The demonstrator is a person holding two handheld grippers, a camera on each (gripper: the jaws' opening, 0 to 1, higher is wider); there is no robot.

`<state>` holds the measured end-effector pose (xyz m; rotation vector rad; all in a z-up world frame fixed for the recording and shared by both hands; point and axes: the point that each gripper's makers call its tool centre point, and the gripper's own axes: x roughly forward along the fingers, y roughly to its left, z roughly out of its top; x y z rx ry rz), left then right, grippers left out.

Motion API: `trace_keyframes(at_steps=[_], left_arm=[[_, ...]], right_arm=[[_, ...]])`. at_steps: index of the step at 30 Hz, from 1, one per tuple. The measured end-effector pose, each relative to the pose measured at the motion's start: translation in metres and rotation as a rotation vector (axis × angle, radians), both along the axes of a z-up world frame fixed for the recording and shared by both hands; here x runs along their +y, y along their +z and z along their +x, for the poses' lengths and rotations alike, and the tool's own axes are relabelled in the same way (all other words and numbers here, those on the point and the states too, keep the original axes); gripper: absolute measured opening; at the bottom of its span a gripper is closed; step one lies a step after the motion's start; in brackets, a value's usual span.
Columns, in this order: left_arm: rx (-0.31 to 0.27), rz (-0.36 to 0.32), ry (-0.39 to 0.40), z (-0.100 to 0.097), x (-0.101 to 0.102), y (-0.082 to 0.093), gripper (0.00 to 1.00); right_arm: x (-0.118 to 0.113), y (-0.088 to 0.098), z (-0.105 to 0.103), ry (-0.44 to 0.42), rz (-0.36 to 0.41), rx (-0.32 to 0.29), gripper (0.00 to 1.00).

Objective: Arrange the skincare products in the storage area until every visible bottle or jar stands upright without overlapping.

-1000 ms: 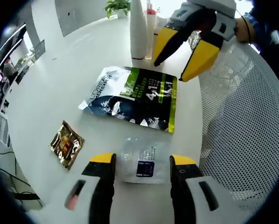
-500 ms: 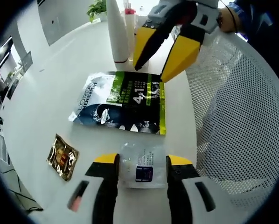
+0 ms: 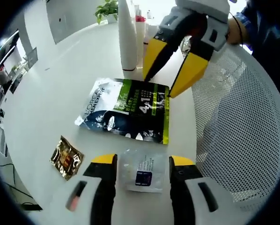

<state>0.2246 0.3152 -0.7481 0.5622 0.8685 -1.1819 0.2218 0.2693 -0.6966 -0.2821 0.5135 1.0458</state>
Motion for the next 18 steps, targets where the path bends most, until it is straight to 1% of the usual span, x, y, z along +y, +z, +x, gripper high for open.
trace_keyframes(at_steps=[2,5,6,7,10,11,12,14,15,16,17,18], left_arm=[[0.003,-0.038,0.072,0.008,0.002,0.009,0.44],[-0.033,-0.073,0.189,0.028,0.01,0.017,0.43],[-0.044,-0.078,0.263,0.039,0.017,0.017,0.43],[-0.048,-0.077,0.29,0.043,0.02,0.017,0.43],[-0.094,-0.106,0.498,0.074,0.037,0.017,0.46],[-0.086,-0.109,0.541,0.078,0.04,0.015,0.46],[-0.066,-0.09,0.624,0.084,0.048,0.01,0.46],[-0.053,-0.07,0.719,0.093,0.057,0.005,0.45],[-0.045,-0.068,0.786,0.099,0.062,0.003,0.45],[-0.042,-0.073,0.832,0.104,0.065,0.003,0.45],[-0.026,-0.084,0.881,0.108,0.066,0.002,0.44],[-0.023,-0.08,0.906,0.111,0.067,0.001,0.45]], right_arm=[[0.0,0.0,0.001,-0.004,0.002,0.0,0.11],[-0.001,0.001,0.002,-0.01,0.006,0.001,0.12],[-0.001,0.001,0.002,-0.011,0.006,0.001,0.12],[-0.001,0.001,0.002,-0.011,0.007,0.001,0.12],[-0.001,0.001,0.001,-0.009,0.007,0.003,0.12],[-0.001,0.001,0.001,-0.009,0.008,0.004,0.12],[-0.001,0.001,0.002,-0.01,0.008,0.004,0.12],[-0.002,0.001,0.002,-0.014,0.007,0.003,0.12],[-0.002,0.001,0.002,-0.016,0.006,0.003,0.11],[-0.002,0.001,0.003,-0.018,0.006,0.002,0.11],[-0.002,0.001,0.003,-0.02,0.006,0.003,0.11],[-0.002,0.001,0.003,-0.02,0.007,0.003,0.11]])
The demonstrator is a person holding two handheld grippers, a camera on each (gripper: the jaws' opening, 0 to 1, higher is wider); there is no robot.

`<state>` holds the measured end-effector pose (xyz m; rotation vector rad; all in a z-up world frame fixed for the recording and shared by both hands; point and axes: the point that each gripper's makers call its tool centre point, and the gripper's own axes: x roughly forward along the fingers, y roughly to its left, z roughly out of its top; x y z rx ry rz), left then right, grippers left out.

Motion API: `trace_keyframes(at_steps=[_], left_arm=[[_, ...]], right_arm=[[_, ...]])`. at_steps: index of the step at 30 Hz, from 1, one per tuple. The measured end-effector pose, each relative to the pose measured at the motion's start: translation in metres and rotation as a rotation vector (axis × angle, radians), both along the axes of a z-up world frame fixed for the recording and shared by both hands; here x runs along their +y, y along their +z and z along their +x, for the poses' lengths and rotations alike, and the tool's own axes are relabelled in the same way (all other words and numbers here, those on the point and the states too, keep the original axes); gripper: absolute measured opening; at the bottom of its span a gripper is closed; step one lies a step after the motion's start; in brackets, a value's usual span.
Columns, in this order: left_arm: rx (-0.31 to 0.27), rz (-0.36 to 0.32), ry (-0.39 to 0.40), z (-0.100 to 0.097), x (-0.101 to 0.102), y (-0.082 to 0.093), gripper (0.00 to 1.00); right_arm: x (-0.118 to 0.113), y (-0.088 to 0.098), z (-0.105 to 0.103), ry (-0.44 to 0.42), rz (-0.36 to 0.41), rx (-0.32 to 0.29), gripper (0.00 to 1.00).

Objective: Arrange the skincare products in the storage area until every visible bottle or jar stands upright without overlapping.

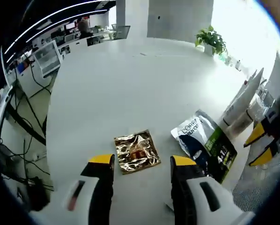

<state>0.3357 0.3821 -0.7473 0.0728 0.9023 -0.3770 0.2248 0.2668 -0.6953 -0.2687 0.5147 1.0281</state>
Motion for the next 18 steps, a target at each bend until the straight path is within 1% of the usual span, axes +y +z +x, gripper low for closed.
trace_keyframes(at_steps=[1,2,6,7,8,9,10,11,12,13,15,18], left_arm=[[-0.002,0.002,0.018,0.004,-0.001,-0.002,0.46],[-0.003,0.015,0.018,0.007,-0.001,-0.004,0.48],[0.042,0.02,0.038,0.008,-0.011,-0.016,0.49],[0.057,0.03,0.041,0.006,-0.011,-0.02,0.49],[0.072,0.056,0.046,0.005,-0.01,-0.026,0.49],[0.067,0.122,0.083,0.005,0.002,-0.028,0.49],[0.041,0.143,0.033,0.007,0.0,-0.026,0.48],[-0.022,0.104,0.04,0.016,-0.005,-0.021,0.48],[0.015,0.102,0.054,0.01,-0.003,-0.022,0.48],[0.017,0.094,0.064,0.009,-0.002,-0.022,0.47],[-0.016,0.1,0.05,0.01,-0.001,-0.02,0.4],[-0.022,0.098,0.048,0.009,0.0,-0.02,0.4]], right_arm=[[0.0,0.0,0.0,0.0,-0.002,0.0,0.11],[0.0,-0.001,0.0,0.0,-0.006,-0.001,0.11],[0.0,-0.002,-0.001,0.005,-0.014,-0.006,0.11],[0.0,-0.002,-0.001,0.006,-0.016,-0.007,0.1],[0.0,-0.002,-0.001,0.005,-0.017,-0.008,0.1],[0.0,-0.002,-0.001,0.005,-0.017,-0.008,0.1],[0.0,-0.002,-0.001,0.004,-0.016,-0.007,0.1],[0.0,-0.002,0.0,0.003,-0.014,-0.006,0.1],[0.0,-0.002,0.0,0.003,-0.014,-0.006,0.1],[0.0,-0.002,0.0,0.002,-0.013,-0.007,0.1],[-0.001,-0.001,0.0,0.003,-0.013,-0.008,0.1],[-0.001,0.0,0.0,-0.001,-0.005,-0.005,0.1]])
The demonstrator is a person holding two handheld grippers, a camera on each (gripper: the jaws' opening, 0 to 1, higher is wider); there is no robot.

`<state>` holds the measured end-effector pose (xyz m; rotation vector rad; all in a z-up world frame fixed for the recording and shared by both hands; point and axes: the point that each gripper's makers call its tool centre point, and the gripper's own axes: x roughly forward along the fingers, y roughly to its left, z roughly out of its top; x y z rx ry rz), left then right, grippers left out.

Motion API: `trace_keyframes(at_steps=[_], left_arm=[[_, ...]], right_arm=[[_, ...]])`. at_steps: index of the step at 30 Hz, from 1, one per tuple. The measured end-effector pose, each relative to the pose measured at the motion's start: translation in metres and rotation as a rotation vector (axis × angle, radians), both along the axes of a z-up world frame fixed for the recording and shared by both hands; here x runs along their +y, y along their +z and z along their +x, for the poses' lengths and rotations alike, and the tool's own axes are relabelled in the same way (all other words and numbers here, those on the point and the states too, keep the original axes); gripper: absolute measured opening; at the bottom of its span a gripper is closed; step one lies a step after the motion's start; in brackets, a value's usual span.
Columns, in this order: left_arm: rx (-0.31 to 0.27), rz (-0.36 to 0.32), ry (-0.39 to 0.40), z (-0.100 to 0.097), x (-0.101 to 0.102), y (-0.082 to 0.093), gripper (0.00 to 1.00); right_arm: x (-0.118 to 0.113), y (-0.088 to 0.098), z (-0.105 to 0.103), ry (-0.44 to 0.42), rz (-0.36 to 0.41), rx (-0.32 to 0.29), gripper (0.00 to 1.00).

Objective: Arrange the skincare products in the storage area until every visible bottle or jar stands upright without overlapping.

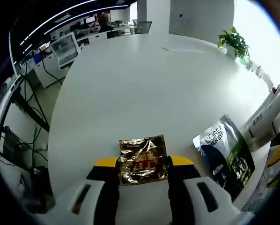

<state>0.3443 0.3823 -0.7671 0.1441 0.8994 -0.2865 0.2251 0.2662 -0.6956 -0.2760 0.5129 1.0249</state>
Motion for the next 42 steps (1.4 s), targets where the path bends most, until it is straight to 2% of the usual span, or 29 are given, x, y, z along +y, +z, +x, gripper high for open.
trace_keyframes(at_steps=[6,9,13,15,16,20,25,28,30,32,33,34,36,38,39,40,41,42], left_arm=[[-0.006,-0.082,-0.015,-0.01,0.001,0.005,0.39],[-0.053,-0.096,-0.07,-0.017,0.003,0.019,0.38],[-0.157,-0.165,-0.147,-0.029,0.001,0.041,0.39],[-0.163,-0.229,-0.163,-0.044,0.003,0.048,0.39],[-0.174,-0.246,-0.177,-0.053,0.004,0.053,0.38],[-0.245,-0.231,-0.291,-0.081,0.001,0.072,0.38],[-0.311,-0.172,-0.435,-0.113,-0.013,0.09,0.39],[-0.341,-0.152,-0.483,-0.125,-0.024,0.099,0.39],[-0.369,-0.146,-0.501,-0.128,-0.03,0.106,0.39],[-0.389,-0.147,-0.509,-0.131,-0.034,0.111,0.39],[-0.397,-0.142,-0.518,-0.131,-0.036,0.112,0.39],[-0.397,-0.143,-0.521,-0.131,-0.036,0.112,0.39],[-0.406,-0.139,-0.534,-0.133,-0.038,0.112,0.39],[-0.414,-0.155,-0.543,-0.135,-0.04,0.113,0.4],[-0.413,-0.18,-0.538,-0.135,-0.041,0.112,0.41],[-0.41,-0.181,-0.526,-0.133,-0.039,0.109,0.37],[-0.404,-0.18,-0.519,-0.132,-0.038,0.107,0.31],[-0.396,-0.166,-0.507,-0.131,-0.035,0.103,0.29]], right_arm=[[0.001,0.013,0.003,-0.029,0.097,0.029,0.11],[0.001,0.016,0.005,-0.039,0.122,0.036,0.11],[0.006,0.03,0.005,-0.063,0.239,0.085,0.12],[0.008,0.038,0.006,-0.077,0.308,0.121,0.14],[0.009,0.038,0.005,-0.077,0.318,0.13,0.16],[0.015,0.038,-0.001,-0.057,0.316,0.151,0.17],[0.029,0.049,-0.004,-0.024,0.321,0.162,0.18],[0.04,0.052,0.001,-0.013,0.311,0.167,0.18],[0.044,0.044,0.005,-0.01,0.255,0.176,0.16],[0.048,0.042,0.01,-0.013,0.245,0.185,0.14],[0.051,0.042,0.011,-0.012,0.252,0.203,0.14],[0.055,0.044,0.009,-0.011,0.28,0.253,0.15],[0.06,0.046,0.01,-0.011,0.304,0.288,0.17],[0.063,0.038,0.011,-0.005,0.265,0.324,0.1],[0.064,0.03,0.01,-0.014,0.234,0.351,0.0],[0.059,0.021,0.014,-0.059,0.188,0.357,0.0],[0.065,0.02,0.005,-0.014,0.207,0.399,0.0],[0.068,0.02,0.0,0.002,0.221,0.427,0.0]])
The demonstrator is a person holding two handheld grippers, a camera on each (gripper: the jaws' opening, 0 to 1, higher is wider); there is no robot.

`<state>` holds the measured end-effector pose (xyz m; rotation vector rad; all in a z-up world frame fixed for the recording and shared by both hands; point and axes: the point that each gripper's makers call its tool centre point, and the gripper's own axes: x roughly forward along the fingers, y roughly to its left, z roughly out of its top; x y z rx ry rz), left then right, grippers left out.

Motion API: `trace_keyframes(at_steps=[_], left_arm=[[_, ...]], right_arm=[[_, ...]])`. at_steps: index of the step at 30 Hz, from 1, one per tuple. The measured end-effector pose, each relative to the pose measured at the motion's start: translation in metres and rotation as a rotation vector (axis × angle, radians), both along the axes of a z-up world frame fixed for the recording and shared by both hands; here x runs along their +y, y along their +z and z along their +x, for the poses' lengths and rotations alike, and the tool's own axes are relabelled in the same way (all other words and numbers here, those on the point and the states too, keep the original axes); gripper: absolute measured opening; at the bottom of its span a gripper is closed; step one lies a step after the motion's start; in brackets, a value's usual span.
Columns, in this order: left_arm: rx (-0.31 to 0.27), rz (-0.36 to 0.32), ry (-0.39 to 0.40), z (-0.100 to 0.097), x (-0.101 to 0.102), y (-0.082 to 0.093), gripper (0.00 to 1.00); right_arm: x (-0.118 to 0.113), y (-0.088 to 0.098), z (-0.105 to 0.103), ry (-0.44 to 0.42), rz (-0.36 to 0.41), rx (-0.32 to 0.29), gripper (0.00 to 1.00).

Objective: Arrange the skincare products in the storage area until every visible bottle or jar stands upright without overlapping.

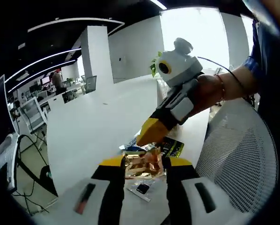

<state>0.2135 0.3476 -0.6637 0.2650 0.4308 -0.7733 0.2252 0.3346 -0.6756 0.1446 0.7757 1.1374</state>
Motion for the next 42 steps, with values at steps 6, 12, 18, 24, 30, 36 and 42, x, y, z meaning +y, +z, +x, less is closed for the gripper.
trace_keyframes(at_steps=[6,12,18,24,30,36,42], left_arm=[[0.075,0.019,0.061,-0.002,0.012,-0.019,0.32],[0.237,0.009,0.174,-0.012,0.032,-0.052,0.26],[0.477,-0.119,0.331,-0.008,0.043,-0.083,0.22],[0.691,-0.295,0.45,0.008,0.046,-0.095,0.17],[0.733,-0.284,0.491,0.017,0.047,-0.104,0.14],[0.78,-0.304,0.506,0.019,0.043,-0.11,0.02],[0.747,-0.326,0.506,0.021,0.048,-0.109,0.01]], right_arm=[[-0.014,-0.018,0.009,-0.122,-0.037,0.017,0.0],[-0.012,-0.028,0.017,-0.085,-0.107,-0.118,0.0],[0.018,-0.043,0.016,0.018,-0.162,-0.048,0.22],[0.026,-0.073,0.031,0.049,-0.29,-0.003,0.27],[0.015,-0.092,0.037,0.045,-0.368,0.055,0.24],[0.023,-0.096,0.03,0.047,-0.34,0.099,0.18],[0.021,-0.092,0.033,0.036,-0.318,0.084,0.15]])
